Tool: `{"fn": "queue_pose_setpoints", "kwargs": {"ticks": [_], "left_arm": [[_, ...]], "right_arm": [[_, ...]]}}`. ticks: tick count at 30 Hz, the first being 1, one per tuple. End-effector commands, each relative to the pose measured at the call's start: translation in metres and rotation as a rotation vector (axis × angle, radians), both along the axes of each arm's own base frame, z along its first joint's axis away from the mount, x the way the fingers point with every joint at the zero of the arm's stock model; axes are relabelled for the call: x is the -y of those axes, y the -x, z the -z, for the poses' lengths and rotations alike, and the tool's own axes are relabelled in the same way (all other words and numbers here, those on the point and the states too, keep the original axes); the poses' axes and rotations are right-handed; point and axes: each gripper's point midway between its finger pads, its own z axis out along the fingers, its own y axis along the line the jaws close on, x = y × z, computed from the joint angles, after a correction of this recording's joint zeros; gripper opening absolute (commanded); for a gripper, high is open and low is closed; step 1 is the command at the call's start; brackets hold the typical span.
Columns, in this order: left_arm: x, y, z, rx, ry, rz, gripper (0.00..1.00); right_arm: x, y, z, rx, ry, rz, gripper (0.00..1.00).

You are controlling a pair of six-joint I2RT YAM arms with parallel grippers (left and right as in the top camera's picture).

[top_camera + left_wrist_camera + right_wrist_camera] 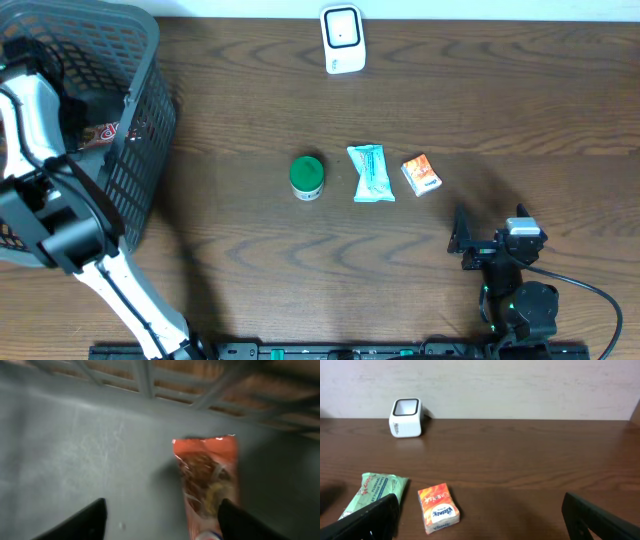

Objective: Scan the item barcode

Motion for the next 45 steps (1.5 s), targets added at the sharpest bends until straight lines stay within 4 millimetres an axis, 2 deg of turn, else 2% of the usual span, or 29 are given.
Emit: {"fn": "queue_pose_setpoints", "kwargs": {"ticks": [1, 3, 4, 6, 11, 15, 16, 20, 35, 43, 44, 45], "left_arm": [[0.010, -0.005, -0.047, 0.109, -0.006, 0.009, 0.76], [0.018, -0.009, -0.047, 0.135, 0.041, 0.022, 0.77], [0.021, -0.011, -0.047, 0.144, 0.057, 0.026, 0.82], [0.024, -0.012, -0.043, 0.146, 0.075, 0.036, 0.85], [0.025, -0.018, -0.042, 0.141, 0.065, 0.090, 0.93], [0.033, -0.023, -0.038, 0.138, 0.068, 0.109, 0.96], [0.035, -0.025, -0.036, 0.134, 0.070, 0.114, 1.00], [0.044, -0.028, -0.022, 0.106, 0.090, 0.121, 0.98], [0.062, -0.054, 0.063, 0.101, 0.252, 0.112, 0.98], [0.059, -0.050, 0.077, 0.066, 0.244, 0.105, 0.99], [0.058, -0.049, 0.077, 0.062, 0.238, 0.104, 0.93], [0.058, -0.048, 0.078, 0.056, 0.236, 0.107, 0.79]], "right_arm": [[-0.003, 0.000, 0.001, 0.002, 0.014, -0.015, 0.99], [-0.003, 0.000, 0.001, 0.002, 0.014, -0.015, 0.99], [-0.003, 0.000, 0.001, 0.002, 0.014, -0.015, 0.99], [-0.003, 0.000, 0.001, 0.002, 0.014, -0.015, 0.99], [-0.003, 0.000, 0.001, 0.002, 0.014, -0.015, 0.99], [-0.003, 0.000, 0.001, 0.002, 0.014, -0.015, 0.99], [-0.003, 0.000, 0.001, 0.002, 0.014, -0.015, 0.99], [-0.003, 0.000, 0.001, 0.002, 0.014, -0.015, 0.99], [-0.003, 0.000, 0.001, 0.002, 0.014, -0.015, 0.99], [-0.003, 0.000, 0.001, 0.002, 0.014, -0.015, 0.99], [-0.003, 0.000, 0.001, 0.002, 0.014, -0.015, 0.99], [-0.003, 0.000, 0.001, 0.002, 0.014, -0.015, 0.99]]}}
